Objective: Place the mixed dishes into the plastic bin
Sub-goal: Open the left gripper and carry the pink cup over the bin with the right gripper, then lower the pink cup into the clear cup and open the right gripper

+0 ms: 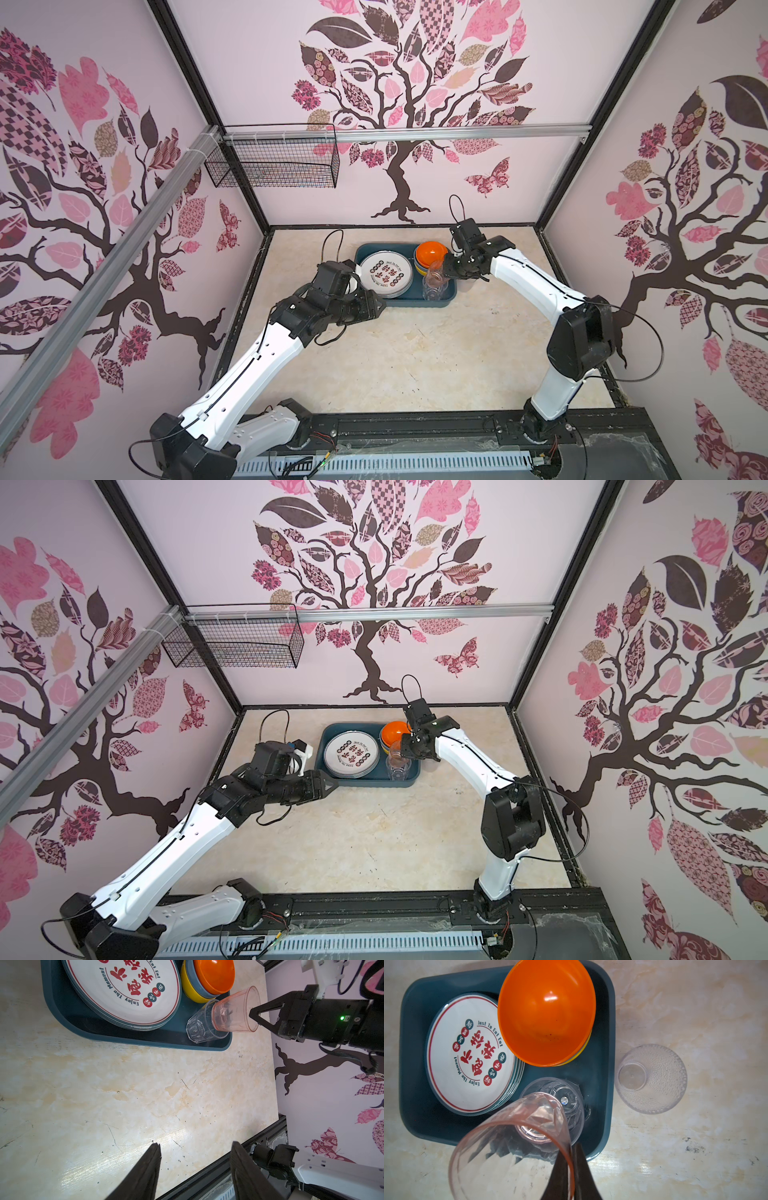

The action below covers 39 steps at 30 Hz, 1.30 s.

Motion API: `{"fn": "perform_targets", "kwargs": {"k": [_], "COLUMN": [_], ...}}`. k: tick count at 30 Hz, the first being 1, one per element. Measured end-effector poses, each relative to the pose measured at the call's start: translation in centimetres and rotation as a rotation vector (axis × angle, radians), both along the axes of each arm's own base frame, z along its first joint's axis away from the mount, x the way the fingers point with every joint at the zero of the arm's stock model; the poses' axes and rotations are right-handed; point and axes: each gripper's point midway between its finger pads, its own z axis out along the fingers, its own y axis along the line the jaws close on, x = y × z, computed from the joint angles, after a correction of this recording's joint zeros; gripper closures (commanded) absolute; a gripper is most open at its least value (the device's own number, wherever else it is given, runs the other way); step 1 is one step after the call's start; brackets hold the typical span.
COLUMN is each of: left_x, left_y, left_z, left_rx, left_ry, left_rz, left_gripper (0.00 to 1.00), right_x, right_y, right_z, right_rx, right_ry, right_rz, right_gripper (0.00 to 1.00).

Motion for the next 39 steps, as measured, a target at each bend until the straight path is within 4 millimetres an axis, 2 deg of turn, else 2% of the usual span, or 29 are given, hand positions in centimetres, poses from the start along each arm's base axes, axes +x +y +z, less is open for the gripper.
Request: {"fn": "perform_targets", "kwargs": {"k": [9, 28, 35, 39], "left_x": [0.0, -0.1, -0.1, -0.2], "left_y": [-0.1, -0.1, -0.1, 0.0], "left_z": [0.0, -0.4, -0.7, -1.0], "left_rx": [-0.007, -0.004, -0.001, 0.004], "left_ry": [0.001, 0.008, 0.013, 0.02], "left_rz": [-0.005, -0.004, -0.003, -0.003], "left_gripper": [0.43, 0.43, 0.43, 0.43], "right_x": [0.4, 1.0, 1.1, 1.1], "right_y": [-0.2, -0.1, 0.0, 0.0], "right_z": [-2.0, -4.5, -4.5, -4.5], "right_rx": [-0.024, -0.048, -0.046, -0.044], "right_ry": [0.037, 0.074, 0.07, 0.069], "right_rz": [-0.001, -0.005, -0.004, -0.004], "right_gripper": [0.96, 0.94, 0.85, 0.84]}}
